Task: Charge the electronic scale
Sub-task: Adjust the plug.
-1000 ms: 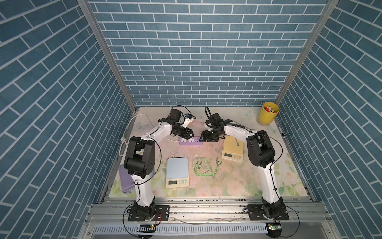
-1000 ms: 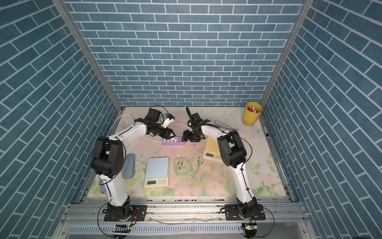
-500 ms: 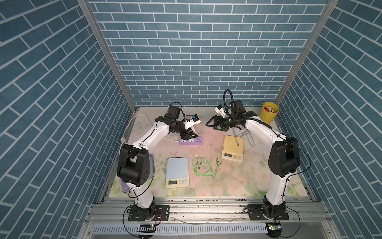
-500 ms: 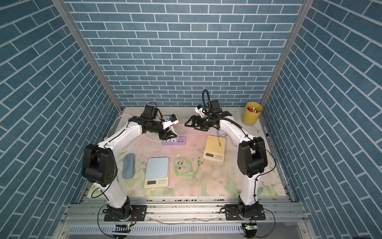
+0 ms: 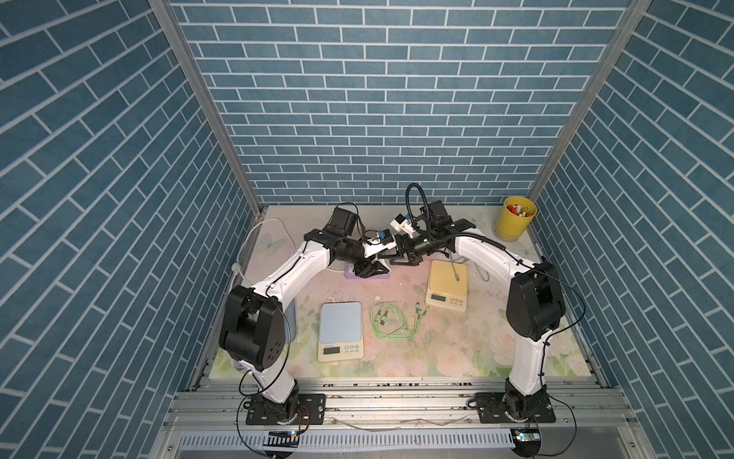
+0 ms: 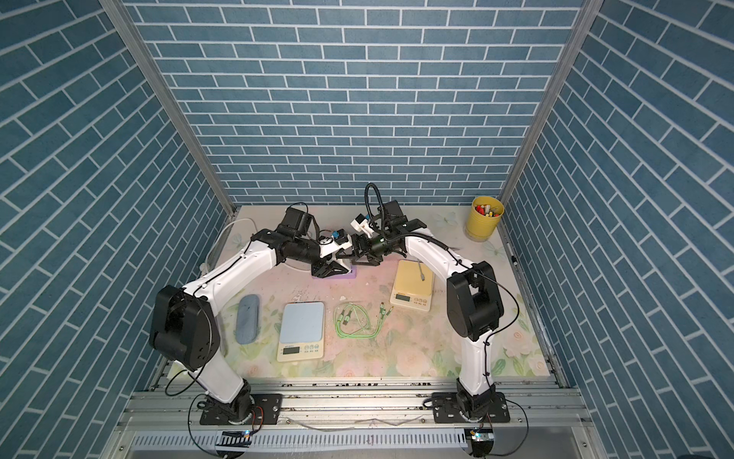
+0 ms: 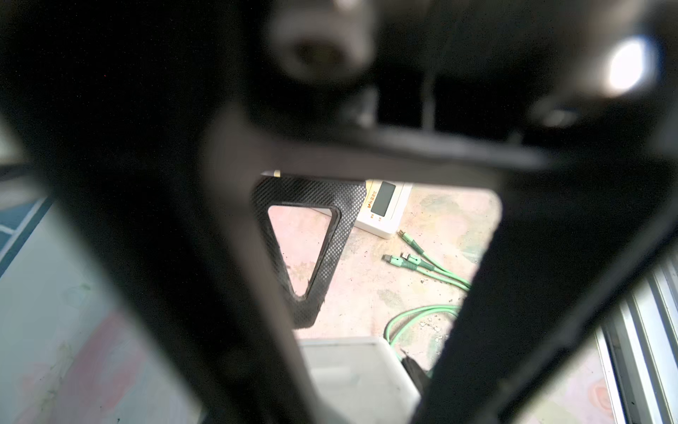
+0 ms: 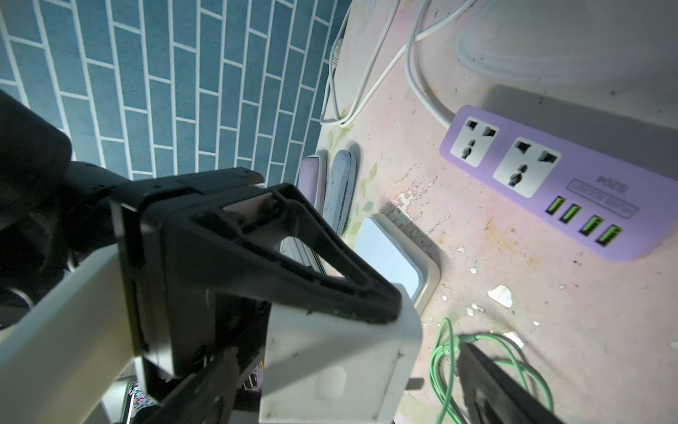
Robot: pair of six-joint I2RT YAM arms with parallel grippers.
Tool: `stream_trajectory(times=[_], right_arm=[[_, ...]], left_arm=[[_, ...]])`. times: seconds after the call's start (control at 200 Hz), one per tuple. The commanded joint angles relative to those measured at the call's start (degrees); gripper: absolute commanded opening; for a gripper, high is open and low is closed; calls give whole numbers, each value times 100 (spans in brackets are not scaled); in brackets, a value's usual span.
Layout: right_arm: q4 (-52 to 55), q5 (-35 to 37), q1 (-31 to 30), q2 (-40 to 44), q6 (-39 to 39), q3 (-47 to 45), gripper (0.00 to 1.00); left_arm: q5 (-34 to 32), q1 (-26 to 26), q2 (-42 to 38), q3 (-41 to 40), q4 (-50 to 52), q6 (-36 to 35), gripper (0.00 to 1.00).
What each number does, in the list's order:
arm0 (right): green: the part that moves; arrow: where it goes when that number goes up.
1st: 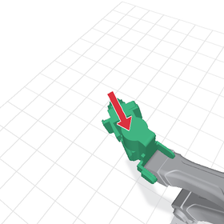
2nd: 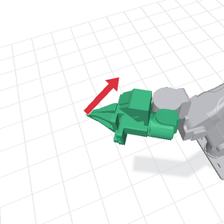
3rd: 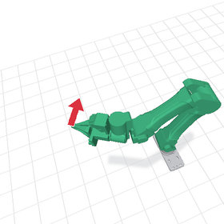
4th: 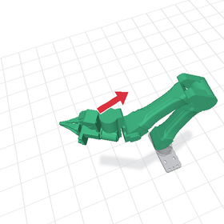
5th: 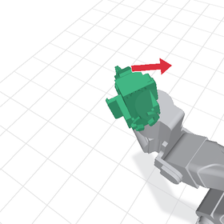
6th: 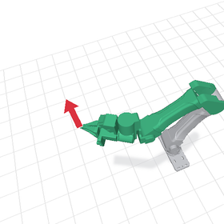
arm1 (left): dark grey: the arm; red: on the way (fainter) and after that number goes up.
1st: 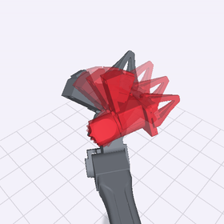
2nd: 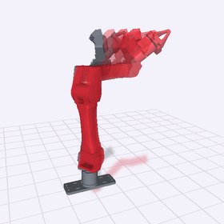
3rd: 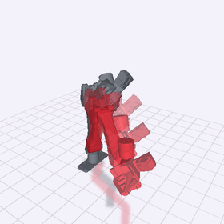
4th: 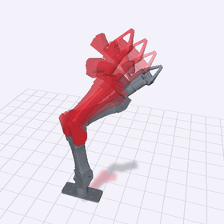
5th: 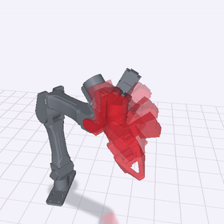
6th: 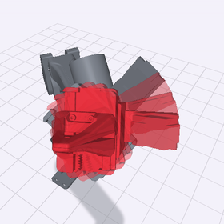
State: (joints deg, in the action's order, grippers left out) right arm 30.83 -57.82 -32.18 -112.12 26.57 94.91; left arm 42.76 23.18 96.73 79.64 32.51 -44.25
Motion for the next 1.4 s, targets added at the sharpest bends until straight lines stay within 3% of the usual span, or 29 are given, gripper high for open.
stream_trajectory(times=[0.0, 0.07, 0.215, 0.33, 0.415, 0.54, 0.615, 0.69, 0.81, 0.975, 1.195, 1.395], right_arm=[[-265, -398, -107, -173, 213, 55, 92], [-273, -405, -130, -266, 251, 104, 84], [-338, -545, -190, -410, 312, 185, 55], [-341, -595, -218, -495, 332, 247, 40], [-379, -520, -218, -504, 378, 243, 35], [-815, -209, -201, -429, 782, 85, 34], [-1154, 370, -170, -305, 1158, -81, 34], [-1573, 1163, -130, -153, 1661, -354, 34], [-3048, 2041, -34, 18, 2924, -1126, 34], [-4582, 2697, -44, -57, 4221, -1660, 33], [-4785, 2892, -128, -124, 4524, -1590, 32], [-4893, 2756, -205, -152, 4766, -1559, 32]], left_arm=[[188, 46, -163, -136, -225, 103, 32], [164, 71, -167, -145, -237, 109, 33], [105, 79, -142, -153, -286, 195, 37], [-73, 82, -161, -189, -487, 437, 42], [-265, 88, -206, -241, -647, 625, 50], [-856, 76, -370, -450, -1145, 1131, 72], [-1524, 73, -525, -553, -1461, 1703, 80], [-2099, 32, -693, -613, -1653, 2385, 99], [-2768, 7, -1000, -965, -2079, 3664, 99], [-2860, 62, -1393, -2071, -3256, 5023, 99], [-2298, 139, -1111, -2390, -4075, 5604, 82], [-2176, 231, -667, -2367, -4773, 5664, 78]])
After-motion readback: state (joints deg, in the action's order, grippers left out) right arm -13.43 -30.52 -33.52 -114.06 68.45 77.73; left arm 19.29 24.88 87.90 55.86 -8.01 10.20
